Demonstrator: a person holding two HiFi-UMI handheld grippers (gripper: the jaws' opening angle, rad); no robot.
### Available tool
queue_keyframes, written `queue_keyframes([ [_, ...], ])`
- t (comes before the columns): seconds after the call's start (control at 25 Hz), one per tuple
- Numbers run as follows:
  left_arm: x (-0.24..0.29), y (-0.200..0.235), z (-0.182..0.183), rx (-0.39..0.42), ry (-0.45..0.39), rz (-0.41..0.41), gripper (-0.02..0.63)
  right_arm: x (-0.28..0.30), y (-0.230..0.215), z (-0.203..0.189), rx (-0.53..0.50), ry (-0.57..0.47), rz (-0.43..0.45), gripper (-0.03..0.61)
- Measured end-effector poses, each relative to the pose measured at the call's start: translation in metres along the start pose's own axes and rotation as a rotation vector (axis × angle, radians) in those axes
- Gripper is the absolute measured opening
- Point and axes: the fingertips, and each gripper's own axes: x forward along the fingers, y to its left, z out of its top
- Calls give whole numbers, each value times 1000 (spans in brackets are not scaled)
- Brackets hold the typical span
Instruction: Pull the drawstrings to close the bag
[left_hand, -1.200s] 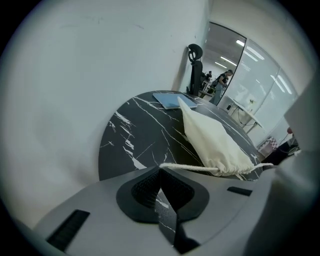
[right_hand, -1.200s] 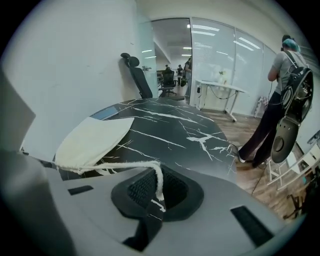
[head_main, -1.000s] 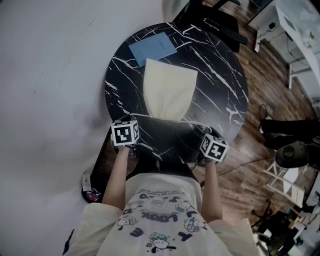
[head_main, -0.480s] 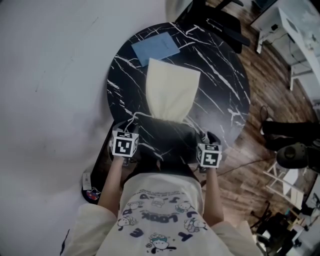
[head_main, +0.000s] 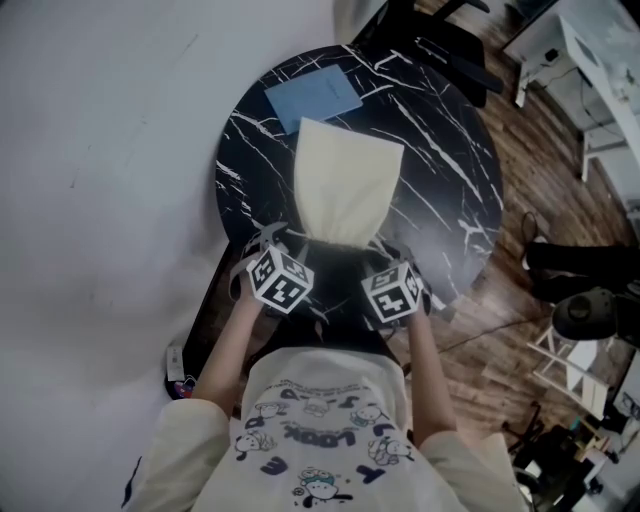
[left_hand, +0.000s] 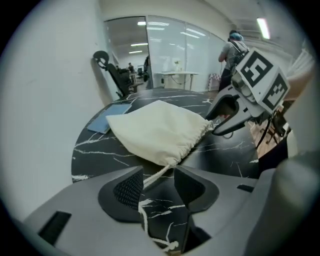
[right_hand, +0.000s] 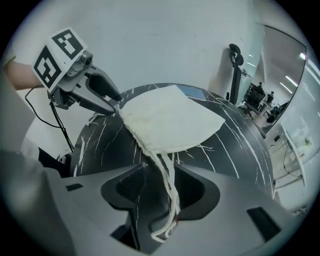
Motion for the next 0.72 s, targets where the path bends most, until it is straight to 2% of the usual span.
queue_keyframes([
  [0.16,11,-1,2,108,37,21,213,8,3,3,-93,48,24,161],
  [0.28,18,-7,-1,168,76,-10,213,10,7,1,-144,86,46,77],
  [0.44,26,-13,-8,241,128,-40,213,10,11,-3,-149,103,60,46],
  [0.6,31,-16,-7,246,146,-57,210,8,9,-3,-127,97,50,29],
  [0.64,32,-17,-8,246,159,-65,200,8,9,-3,-111,99,51,28],
  [0.72,33,-18,-10,248,184,-73,109,8,8,-4,-85,95,52,26],
])
